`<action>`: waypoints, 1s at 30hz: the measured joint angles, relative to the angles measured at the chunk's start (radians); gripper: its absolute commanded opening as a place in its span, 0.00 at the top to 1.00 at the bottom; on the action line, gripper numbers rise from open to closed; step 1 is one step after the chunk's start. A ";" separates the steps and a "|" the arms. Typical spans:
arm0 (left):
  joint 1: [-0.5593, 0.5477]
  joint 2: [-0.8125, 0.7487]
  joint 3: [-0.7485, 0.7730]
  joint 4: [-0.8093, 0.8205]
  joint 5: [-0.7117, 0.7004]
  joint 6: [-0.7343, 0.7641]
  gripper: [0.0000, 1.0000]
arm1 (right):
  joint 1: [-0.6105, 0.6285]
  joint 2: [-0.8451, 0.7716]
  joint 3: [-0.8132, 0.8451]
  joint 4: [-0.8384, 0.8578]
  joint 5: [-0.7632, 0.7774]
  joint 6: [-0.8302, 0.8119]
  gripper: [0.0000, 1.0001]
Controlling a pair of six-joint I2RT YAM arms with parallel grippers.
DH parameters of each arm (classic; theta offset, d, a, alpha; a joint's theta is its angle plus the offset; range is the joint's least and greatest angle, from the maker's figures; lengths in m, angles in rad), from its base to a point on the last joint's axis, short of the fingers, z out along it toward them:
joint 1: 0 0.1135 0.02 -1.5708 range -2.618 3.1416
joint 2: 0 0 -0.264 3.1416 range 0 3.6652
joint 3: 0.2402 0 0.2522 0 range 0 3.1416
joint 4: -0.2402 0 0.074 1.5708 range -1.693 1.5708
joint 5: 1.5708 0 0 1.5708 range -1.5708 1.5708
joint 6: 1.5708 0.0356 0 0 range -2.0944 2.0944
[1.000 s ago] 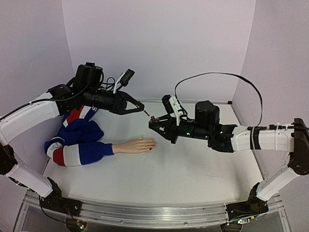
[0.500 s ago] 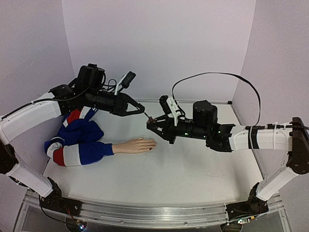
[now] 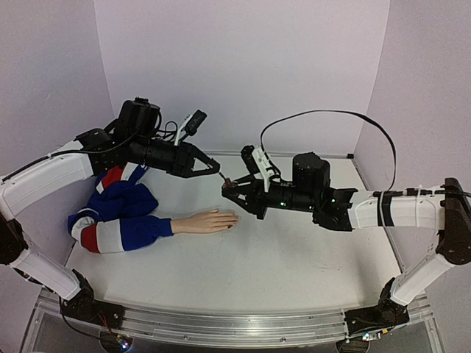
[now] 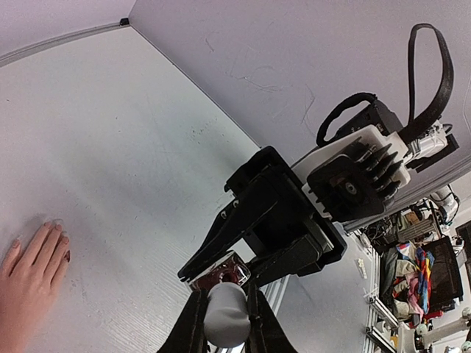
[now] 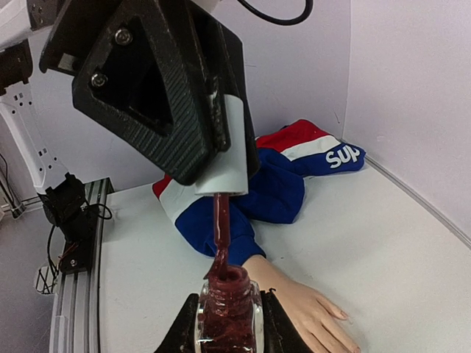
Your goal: Paint the nails
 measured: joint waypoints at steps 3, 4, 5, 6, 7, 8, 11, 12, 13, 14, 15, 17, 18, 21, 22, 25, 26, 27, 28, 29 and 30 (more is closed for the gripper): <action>0.000 0.000 0.000 0.000 0.000 0.000 1.00 | 0.004 0.011 0.009 -0.002 -0.002 0.000 1.00; 0.000 0.001 0.000 0.000 0.000 0.000 1.00 | 0.005 0.014 0.009 -0.002 -0.003 0.000 1.00; 0.000 0.002 0.000 0.000 0.001 0.000 1.00 | 0.006 0.016 0.010 -0.002 -0.003 0.000 1.00; 0.000 0.003 0.000 0.000 0.001 0.000 1.00 | 0.007 0.017 0.010 -0.002 -0.003 0.000 1.00; 0.000 0.005 0.000 0.000 0.001 0.000 1.00 | 0.007 0.018 0.010 -0.002 -0.004 0.000 1.00; 0.000 0.008 0.000 0.000 0.002 0.000 1.00 | 0.008 0.019 0.010 -0.002 -0.004 0.000 1.00; 0.000 0.017 0.000 0.000 0.001 0.000 1.00 | 0.008 0.021 0.010 -0.002 -0.003 0.000 1.00; 0.000 0.018 0.000 -0.001 0.001 0.000 1.00 | 0.009 0.021 0.010 -0.002 -0.003 0.000 1.00; 0.000 0.018 0.000 -0.001 0.001 0.000 1.00 | 0.009 0.021 0.010 -0.002 -0.003 0.000 1.00; 0.000 0.018 0.000 -0.001 0.001 0.000 1.00 | 0.009 0.021 0.010 -0.002 -0.003 0.000 1.00; 0.000 0.018 0.000 -0.001 0.001 0.000 1.00 | 0.009 0.022 0.010 -0.002 -0.003 0.000 1.00; 0.000 0.018 0.000 -0.002 0.001 0.002 1.00 | 0.009 0.023 0.010 -0.002 -0.001 0.000 1.00; 0.000 0.018 0.000 -0.002 0.001 0.002 1.00 | 0.009 0.024 0.010 -0.002 0.000 0.000 1.00; 0.000 0.018 0.000 -0.003 0.002 0.003 1.00 | 0.009 0.024 0.010 -0.002 0.008 0.000 1.00; 0.000 0.018 0.000 -0.003 0.002 0.004 1.00 | 0.009 0.024 0.010 -0.002 0.011 0.000 1.00; 0.000 0.018 0.000 -0.005 0.003 0.008 1.00 | 0.009 0.024 0.010 -0.002 0.017 0.000 1.00; 0.000 0.019 0.000 -0.008 0.003 0.010 1.00 | 0.009 0.024 0.010 -0.002 0.017 0.000 1.00; 0.000 0.019 0.000 -0.008 0.003 0.010 1.00 | 0.009 0.024 0.010 -0.002 0.017 0.000 1.00; 0.000 0.019 0.000 -0.008 0.003 0.011 1.00 | 0.009 0.024 0.010 -0.002 0.017 0.000 1.00; 0.000 0.019 0.000 -0.008 0.003 0.014 1.00 | 0.009 0.024 0.011 -0.002 0.017 0.000 1.00; 0.000 0.020 0.000 -0.009 0.003 0.018 1.00 | 0.009 0.026 0.013 -0.002 0.016 0.000 1.00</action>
